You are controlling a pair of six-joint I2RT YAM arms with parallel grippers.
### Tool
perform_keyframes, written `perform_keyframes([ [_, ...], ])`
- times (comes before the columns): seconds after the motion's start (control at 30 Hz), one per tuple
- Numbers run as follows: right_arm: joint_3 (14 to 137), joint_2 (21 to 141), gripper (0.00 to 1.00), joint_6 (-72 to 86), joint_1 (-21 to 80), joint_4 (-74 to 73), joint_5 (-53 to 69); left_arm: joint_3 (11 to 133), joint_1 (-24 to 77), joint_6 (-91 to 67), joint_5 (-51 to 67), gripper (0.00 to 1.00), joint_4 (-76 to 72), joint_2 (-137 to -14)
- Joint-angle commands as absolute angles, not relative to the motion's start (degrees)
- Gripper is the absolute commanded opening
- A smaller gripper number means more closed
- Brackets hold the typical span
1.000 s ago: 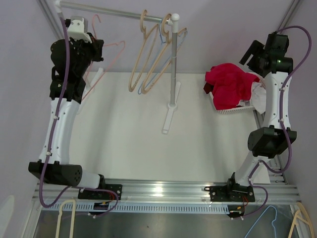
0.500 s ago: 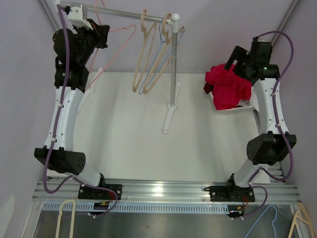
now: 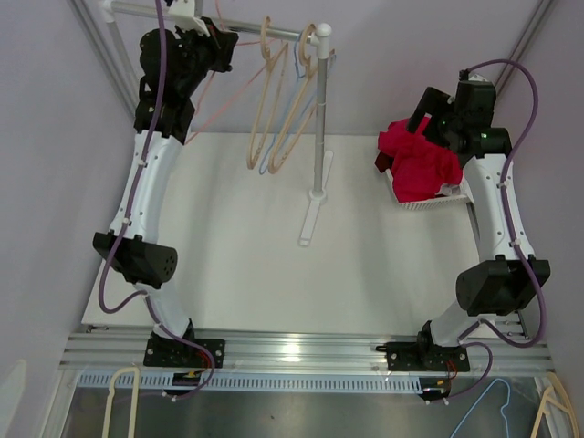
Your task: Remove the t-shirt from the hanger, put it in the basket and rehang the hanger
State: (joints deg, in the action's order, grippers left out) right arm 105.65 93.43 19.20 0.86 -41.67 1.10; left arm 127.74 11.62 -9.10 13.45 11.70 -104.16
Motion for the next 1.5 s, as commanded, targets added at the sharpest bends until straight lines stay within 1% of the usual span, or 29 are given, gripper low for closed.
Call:
perform_keyframes([
  [0.0,105.21,90.18,0.93,18.63,1.76,-37.88,1.32,132.10,13.35,-7.74,11.96,0.01,12.30,-105.12],
  [0.17,104.68,89.83,0.93,18.81,2.20,-37.62,1.58,129.55,14.06,-6.77,10.64,0.01,12.13,-104.94],
  [0.3,103.54,89.65,0.93,18.81,2.64,-37.18,1.76,124.90,14.41,-7.03,9.85,0.01,11.60,-103.89],
  [0.37,103.36,89.47,0.93,18.90,2.81,-37.00,1.84,122.71,14.50,-7.03,9.67,0.03,11.08,-102.92],
  [0.4,103.36,89.47,0.93,18.90,2.90,-37.00,1.85,122.26,14.50,-7.03,9.75,0.08,11.16,-102.66],
  [0.47,103.18,89.56,0.93,18.90,2.99,-37.00,1.85,121.30,14.50,-6.94,10.02,0.13,11.34,-101.78],
  [0.5,103.10,89.56,0.93,18.90,3.25,-37.00,2.02,121.12,14.59,-6.86,10.02,0.21,11.42,-101.43],
  [0.53,102.92,89.56,0.94,19.07,3.25,-36.91,2.11,120.59,14.59,-6.51,9.93,0.27,11.43,-100.90],
  [0.57,102.83,89.47,0.94,18.99,3.43,-36.91,2.20,120.24,14.68,-6.33,9.76,0.36,11.34,-100.20],
  [0.6,102.92,89.47,0.94,18.90,3.60,-36.83,2.37,120.15,14.68,-6.15,9.41,0.48,11.77,-99.85],
  [0.67,103.09,89.30,0.95,18.81,3.95,-36.48,2.90,120.32,14.68,-5.89,8.36,0.63,12.30,-98.88],
  [0.7,102.92,89.12,0.98,18.55,4.13,-36.13,3.34,120.32,14.68,-5.89,7.65,0.78,12.57,-97.40],
  [0.77,103.88,88.86,0.99,17.67,4.75,-35.25,4.48,120.32,14.68,-5.54,7.47,0.99,13.44,-95.72],
  [0.93,109.07,88.33,0.99,16.88,4.83,-35.07,5.80,120.59,14.68,-5.79,4.67,0.99,18.70,-88.52],
  [1.1,108.81,86.31,0.99,16.88,4.83,-34.45,7.12,117.87,14.77,-9.04,2.47,0.99,24.07,-81.40],
  [1.2,107.93,86.75,0.99,16.09,4.92,-36.56,7.39,112.25,14.85,-11.86,2.11,0.99,25.31,-75.43],
  [1.3,103.90,85.43,0.99,15.65,5.10,-36.21,8.17,99.89,15.12,-15.46,3.25,1.00,22.69,-67.52],
  [1.37,99.70,83.07,1.00,15.64,5.36,-34.64,8.35,95.12,15.12,-16.96,4.30,1.00,21.45,-61.30],
  [1.4,98.28,82.19,0.99,15.64,5.54,-34.19,8.44,88.75,15.12,-17.66,4.83,0.99,20.92,-59.26],
  [1.47,95.03,79.47,1.00,15.56,5.54,-34.19,8.18,84.75,15.20,-18.45,4.92,1.00,21.01,-55.13],
])
